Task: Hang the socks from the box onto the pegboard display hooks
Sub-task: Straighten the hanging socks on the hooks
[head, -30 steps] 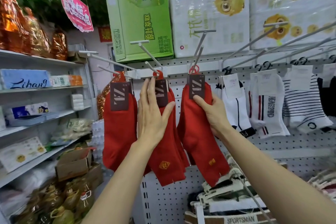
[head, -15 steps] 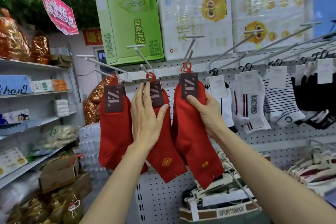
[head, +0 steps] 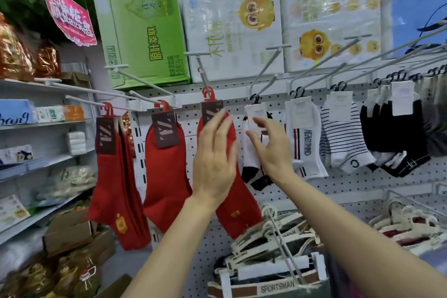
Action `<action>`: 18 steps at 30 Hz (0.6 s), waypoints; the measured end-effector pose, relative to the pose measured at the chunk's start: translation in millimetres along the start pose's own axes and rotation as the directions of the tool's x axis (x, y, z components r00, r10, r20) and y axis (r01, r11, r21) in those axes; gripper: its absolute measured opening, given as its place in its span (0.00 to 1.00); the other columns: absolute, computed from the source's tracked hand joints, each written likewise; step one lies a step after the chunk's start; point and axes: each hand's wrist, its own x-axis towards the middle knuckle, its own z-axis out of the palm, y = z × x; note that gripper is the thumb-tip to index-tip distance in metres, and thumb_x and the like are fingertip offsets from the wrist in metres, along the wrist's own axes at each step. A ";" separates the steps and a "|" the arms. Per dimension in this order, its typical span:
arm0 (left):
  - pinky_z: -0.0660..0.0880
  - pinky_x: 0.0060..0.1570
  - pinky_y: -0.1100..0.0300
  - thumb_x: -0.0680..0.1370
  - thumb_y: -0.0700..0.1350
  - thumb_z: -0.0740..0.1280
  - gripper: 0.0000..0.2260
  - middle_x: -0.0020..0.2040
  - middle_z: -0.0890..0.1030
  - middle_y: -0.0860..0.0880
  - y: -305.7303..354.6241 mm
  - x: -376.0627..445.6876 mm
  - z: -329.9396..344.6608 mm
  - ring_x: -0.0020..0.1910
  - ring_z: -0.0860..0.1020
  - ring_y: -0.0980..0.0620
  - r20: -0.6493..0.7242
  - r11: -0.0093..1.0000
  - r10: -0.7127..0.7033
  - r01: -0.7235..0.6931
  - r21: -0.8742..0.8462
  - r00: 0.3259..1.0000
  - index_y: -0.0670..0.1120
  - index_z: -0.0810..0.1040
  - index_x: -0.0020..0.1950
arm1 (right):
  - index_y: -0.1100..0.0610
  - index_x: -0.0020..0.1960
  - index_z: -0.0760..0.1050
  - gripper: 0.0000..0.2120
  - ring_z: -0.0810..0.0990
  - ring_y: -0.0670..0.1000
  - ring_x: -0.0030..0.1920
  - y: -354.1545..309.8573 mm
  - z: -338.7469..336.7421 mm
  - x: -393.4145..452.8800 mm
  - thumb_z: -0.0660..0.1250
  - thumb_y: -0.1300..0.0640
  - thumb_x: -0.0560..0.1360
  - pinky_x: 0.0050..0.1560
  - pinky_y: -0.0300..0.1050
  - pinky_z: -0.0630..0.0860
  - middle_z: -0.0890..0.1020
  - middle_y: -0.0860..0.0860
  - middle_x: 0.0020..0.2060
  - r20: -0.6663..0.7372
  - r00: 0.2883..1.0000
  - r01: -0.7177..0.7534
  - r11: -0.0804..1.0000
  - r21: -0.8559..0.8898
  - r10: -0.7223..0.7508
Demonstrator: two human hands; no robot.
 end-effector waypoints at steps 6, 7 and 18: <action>0.44 0.74 0.65 0.84 0.45 0.57 0.27 0.81 0.51 0.46 7.5 7.5 80.6 0.80 0.49 0.52 0.403 0.900 -0.391 0.436 -0.022 0.827 0.42 0.51 0.80 | 0.61 0.73 0.66 0.27 0.69 0.56 0.69 58.0 -20.1 13.7 0.68 0.58 0.77 0.71 0.51 0.65 0.72 0.56 0.69 0.158 0.985 -0.049 0.988 -0.149 0.073; 0.43 0.74 0.64 0.84 0.45 0.57 0.27 0.81 0.49 0.46 3.7 13.3 93.0 0.80 0.48 0.51 0.436 0.849 -0.475 0.529 -0.002 0.764 0.42 0.49 0.80 | 0.61 0.75 0.64 0.28 0.66 0.56 0.72 62.3 -21.5 15.2 0.68 0.58 0.77 0.74 0.49 0.61 0.69 0.56 0.72 0.187 0.977 -0.072 0.986 -0.147 0.099; 0.75 0.47 0.67 0.81 0.42 0.65 0.08 0.54 0.82 0.50 -10.7 42.5 135.1 0.52 0.81 0.52 0.463 0.339 -0.689 0.813 -0.474 0.557 0.47 0.75 0.60 | 0.59 0.78 0.56 0.29 0.59 0.51 0.76 81.2 -18.9 25.2 0.63 0.53 0.81 0.75 0.42 0.55 0.63 0.53 0.76 0.353 0.923 -0.187 0.981 0.053 0.157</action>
